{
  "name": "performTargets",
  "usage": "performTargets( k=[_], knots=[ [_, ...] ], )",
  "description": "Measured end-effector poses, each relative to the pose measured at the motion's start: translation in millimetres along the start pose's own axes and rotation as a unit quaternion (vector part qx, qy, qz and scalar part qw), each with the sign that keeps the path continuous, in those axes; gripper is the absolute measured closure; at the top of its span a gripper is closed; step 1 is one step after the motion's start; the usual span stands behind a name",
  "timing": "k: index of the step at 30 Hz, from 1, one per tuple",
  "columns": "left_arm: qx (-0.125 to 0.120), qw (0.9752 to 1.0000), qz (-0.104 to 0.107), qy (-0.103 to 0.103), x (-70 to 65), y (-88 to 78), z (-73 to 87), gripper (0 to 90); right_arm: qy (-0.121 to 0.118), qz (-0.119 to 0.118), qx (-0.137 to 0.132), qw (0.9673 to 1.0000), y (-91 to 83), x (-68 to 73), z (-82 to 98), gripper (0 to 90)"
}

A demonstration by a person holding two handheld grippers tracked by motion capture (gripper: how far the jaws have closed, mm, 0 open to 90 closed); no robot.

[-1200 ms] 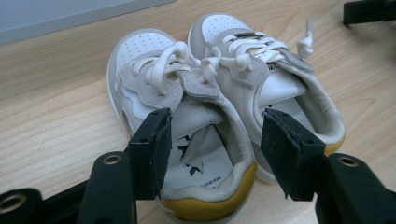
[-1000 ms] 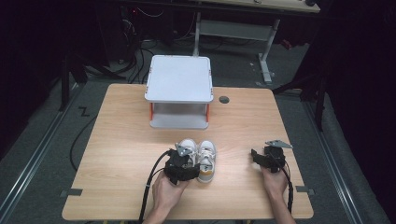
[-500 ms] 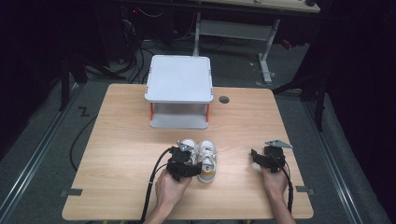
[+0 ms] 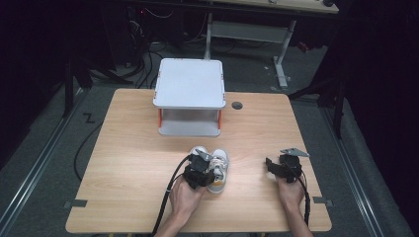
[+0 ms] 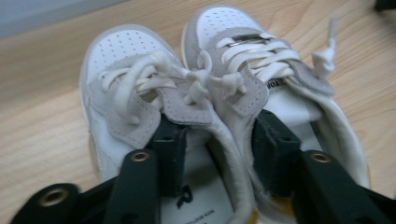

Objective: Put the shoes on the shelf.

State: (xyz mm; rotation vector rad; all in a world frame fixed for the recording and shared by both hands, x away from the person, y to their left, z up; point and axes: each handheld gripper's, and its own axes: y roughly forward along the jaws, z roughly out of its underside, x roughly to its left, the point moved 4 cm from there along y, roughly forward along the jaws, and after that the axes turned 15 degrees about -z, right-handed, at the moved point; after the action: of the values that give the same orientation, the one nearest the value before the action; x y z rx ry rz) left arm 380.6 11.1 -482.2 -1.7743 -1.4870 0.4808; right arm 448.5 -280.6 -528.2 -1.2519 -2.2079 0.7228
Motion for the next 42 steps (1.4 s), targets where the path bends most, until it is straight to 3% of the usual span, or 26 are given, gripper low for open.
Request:
performTargets(
  k=[2, 7, 14, 17, 26, 32, 42],
  knots=[
    [0.001, 1.0000, -0.001, 0.003, -0.6, -0.3, -0.3, 60.9, -0.001, 0.001, 0.000, 1.0000, 0.0, -0.1, 0.0, 37.2],
    [-0.002, 0.9997, 0.022, 0.011, -2.6, -0.6, -0.1, 72.6, -0.001, 0.001, 0.000, 1.0000, -0.1, 0.1, 0.1, 37.2],
    [-0.013, 0.9995, 0.028, 0.005, -0.8, -1.1, 2.3, 75.9, -0.001, 0.001, 0.000, 1.0000, -0.1, 0.0, 0.1, 37.2],
    [-0.026, 0.9994, 0.016, 0.013, 2.1, -1.6, 3.1, 79.3, -0.001, 0.001, 0.000, 1.0000, -0.1, 0.0, 0.1, 37.2],
    [-0.034, 0.9987, 0.036, 0.006, 12.3, -1.8, 3.6, 80.9, -0.001, 0.000, 0.000, 1.0000, 0.0, 0.1, 0.1, 36.9],
    [-0.038, 0.9981, 0.047, 0.006, 22.1, -7.3, 2.6, 81.0, -0.001, 0.000, 0.000, 1.0000, 0.0, 0.1, 0.1, 36.8],
    [-0.051, 0.9979, 0.039, -0.009, 50.4, -7.3, -10.8, 81.0, -0.001, 0.000, 0.001, 1.0000, 0.0, 0.3, 0.1, 36.5]
  ],
)
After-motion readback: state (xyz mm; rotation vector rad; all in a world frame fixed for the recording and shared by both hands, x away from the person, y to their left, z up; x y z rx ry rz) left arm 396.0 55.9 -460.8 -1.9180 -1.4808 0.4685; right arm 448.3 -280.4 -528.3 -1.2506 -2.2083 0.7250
